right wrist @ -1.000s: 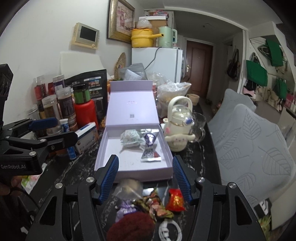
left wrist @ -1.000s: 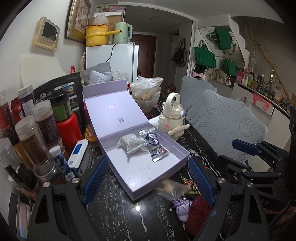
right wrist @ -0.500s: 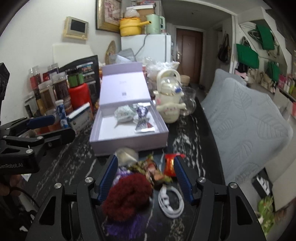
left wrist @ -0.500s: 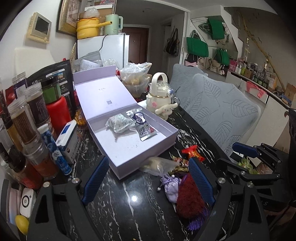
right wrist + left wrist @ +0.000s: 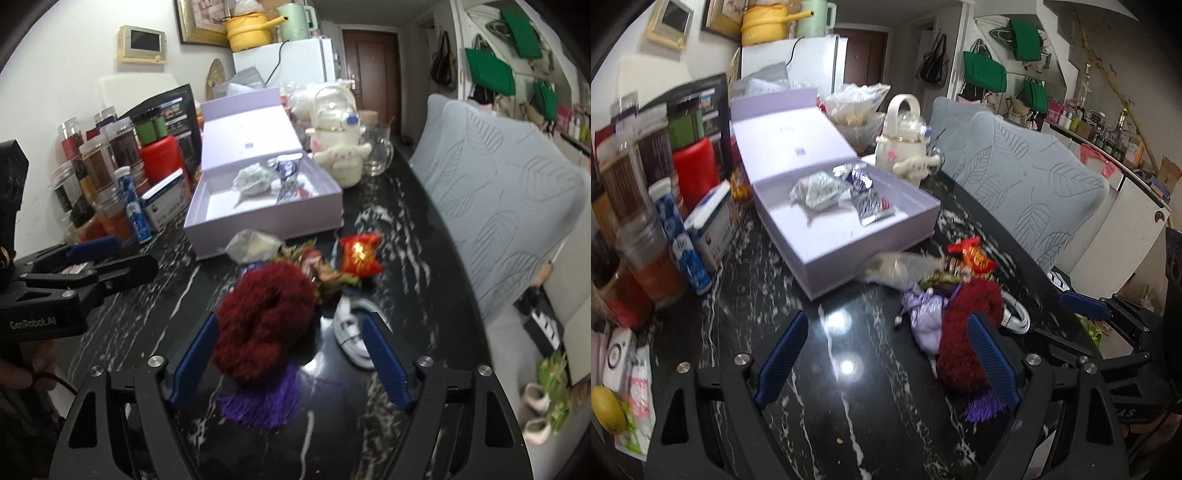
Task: Organize soft objects
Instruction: 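Move both tools back to the remaining items on the table, then grasp the red fuzzy plush with the right gripper while the left grasps the lilac sachet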
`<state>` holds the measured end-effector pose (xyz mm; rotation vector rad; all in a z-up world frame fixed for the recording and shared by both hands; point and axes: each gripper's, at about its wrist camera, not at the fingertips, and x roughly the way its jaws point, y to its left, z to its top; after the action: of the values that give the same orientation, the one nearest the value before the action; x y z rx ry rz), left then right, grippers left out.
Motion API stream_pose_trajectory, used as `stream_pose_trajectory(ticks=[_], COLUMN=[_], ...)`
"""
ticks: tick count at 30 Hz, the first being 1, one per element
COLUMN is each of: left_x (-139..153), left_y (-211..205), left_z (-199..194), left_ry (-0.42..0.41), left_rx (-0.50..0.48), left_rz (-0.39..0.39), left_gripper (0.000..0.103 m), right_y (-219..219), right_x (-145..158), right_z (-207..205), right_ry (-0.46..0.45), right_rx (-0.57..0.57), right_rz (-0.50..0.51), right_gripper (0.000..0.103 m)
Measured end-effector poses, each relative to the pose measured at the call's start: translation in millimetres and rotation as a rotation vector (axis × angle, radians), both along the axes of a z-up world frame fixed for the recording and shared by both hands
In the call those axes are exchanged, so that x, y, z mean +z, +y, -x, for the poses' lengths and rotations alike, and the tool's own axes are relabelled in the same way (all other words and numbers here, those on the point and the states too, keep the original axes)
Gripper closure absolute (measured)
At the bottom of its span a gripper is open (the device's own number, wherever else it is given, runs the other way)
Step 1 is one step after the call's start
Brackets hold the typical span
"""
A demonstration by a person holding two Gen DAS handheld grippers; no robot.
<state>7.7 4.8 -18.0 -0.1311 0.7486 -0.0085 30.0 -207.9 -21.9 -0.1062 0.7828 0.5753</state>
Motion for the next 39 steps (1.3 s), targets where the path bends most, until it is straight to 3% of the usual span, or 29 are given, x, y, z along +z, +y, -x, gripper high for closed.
stream_pose_trajectory(ticks=[6, 8, 14, 21, 22, 23, 25, 26, 28, 30, 39], left_x=[-22, -28, -37, -42, -43, -44, -47, -49, -50, -51, -52], left_y=[10, 14, 26, 40, 41, 42, 43, 43, 42, 39, 11], left_z=[5, 5, 5, 1, 0, -1, -6, -7, -11, -15, -33], left_ry=[0.046, 0.055, 0.067, 0.073, 0.074, 0.078, 0.090, 0.094, 0.097, 0.100, 0.110], left_rx=[0.017, 0.028, 0.059, 0.091, 0.092, 0.090, 0.086, 0.083, 0.076, 0.062, -0.038], left_rz=[0.041, 0.047, 0.038, 0.030, 0.030, 0.030, 0.033, 0.036, 0.039, 0.043, 0.087], left_gripper=[0.014, 0.014, 0.014, 0.014, 0.014, 0.014, 0.014, 0.014, 0.014, 0.014, 0.014], right_y=[10, 15, 32, 44, 44, 44, 44, 42, 40, 35, -8], right_x=[-18, -24, -34, -53, -56, -58, -64, -65, -63, -58, -33], right_z=[1, -1, -11, -30, -32, -34, -40, -41, -39, -37, -29], right_ry=[0.038, 0.051, 0.057, 0.130, 0.138, 0.154, 0.203, 0.216, 0.203, 0.196, 0.128], right_rx=[0.019, 0.030, 0.045, 0.023, 0.021, 0.022, 0.019, 0.023, 0.029, 0.044, 0.012], right_rz=[-0.004, -0.008, -0.014, -0.009, -0.011, -0.011, -0.008, -0.012, -0.003, -0.009, -0.035], right_gripper=[0.012, 0.002, 0.001, 0.001, 0.008, 0.023, 0.039, 0.053, 0.063, 0.067, 0.067])
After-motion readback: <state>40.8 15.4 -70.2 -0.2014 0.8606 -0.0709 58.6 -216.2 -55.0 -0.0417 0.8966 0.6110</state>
